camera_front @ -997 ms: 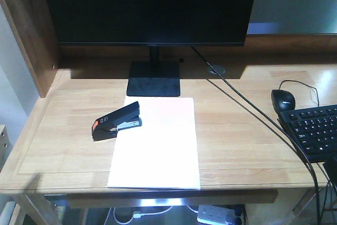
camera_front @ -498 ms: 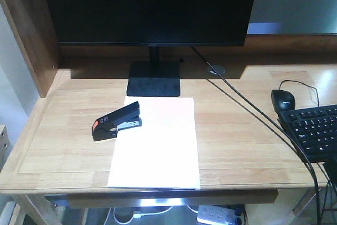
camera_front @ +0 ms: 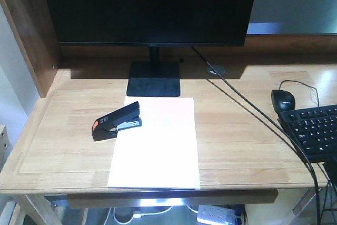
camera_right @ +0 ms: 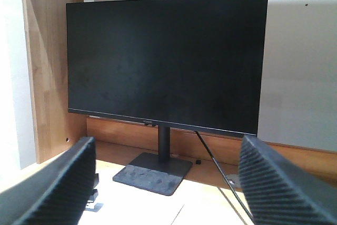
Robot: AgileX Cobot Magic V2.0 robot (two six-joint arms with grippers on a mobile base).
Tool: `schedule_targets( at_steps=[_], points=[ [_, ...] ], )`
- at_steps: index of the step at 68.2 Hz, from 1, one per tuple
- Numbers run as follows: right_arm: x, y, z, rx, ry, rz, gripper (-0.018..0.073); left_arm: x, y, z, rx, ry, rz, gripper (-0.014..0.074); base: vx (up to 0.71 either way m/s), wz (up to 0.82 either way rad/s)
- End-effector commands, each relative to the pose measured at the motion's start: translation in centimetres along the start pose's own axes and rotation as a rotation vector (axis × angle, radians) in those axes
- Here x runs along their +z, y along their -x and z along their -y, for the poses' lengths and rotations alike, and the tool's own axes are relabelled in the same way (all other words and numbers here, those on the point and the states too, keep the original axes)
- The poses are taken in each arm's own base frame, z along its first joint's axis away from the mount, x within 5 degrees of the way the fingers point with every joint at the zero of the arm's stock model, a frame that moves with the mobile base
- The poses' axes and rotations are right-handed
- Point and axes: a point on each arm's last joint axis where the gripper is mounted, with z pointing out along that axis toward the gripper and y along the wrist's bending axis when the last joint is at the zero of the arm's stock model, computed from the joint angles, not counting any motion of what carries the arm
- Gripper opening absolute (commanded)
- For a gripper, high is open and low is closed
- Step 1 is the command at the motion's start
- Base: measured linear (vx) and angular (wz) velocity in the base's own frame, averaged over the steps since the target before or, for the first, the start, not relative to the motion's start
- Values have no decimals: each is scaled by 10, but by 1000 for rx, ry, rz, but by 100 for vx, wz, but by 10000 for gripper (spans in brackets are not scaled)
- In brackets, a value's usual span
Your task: Grab stapler and paper to desk for stapling
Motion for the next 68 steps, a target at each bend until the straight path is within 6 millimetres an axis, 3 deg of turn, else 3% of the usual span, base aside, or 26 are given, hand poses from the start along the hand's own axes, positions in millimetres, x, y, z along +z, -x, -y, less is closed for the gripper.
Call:
schedule_targets(
  at_steps=[1, 28, 39, 49, 68],
  points=[
    [1, 8, 1, -17, -14, 17, 542, -2, 14, 1, 3, -16, 94, -6, 0, 0],
    [1, 9, 5, 3, -59, 22, 505, -2, 14, 1, 3, -16, 94, -6, 0, 0],
    [1, 9, 8, 0, -84, 25, 319, -2, 14, 1, 3, -16, 94, -6, 0, 0],
    [1, 9, 4, 7, -43, 20, -20, -2, 14, 1, 3, -16, 94, -6, 0, 0],
    [1, 9, 5, 4, -58, 22, -11, -2, 14, 1, 3, -16, 94, -6, 0, 0]
  ],
)
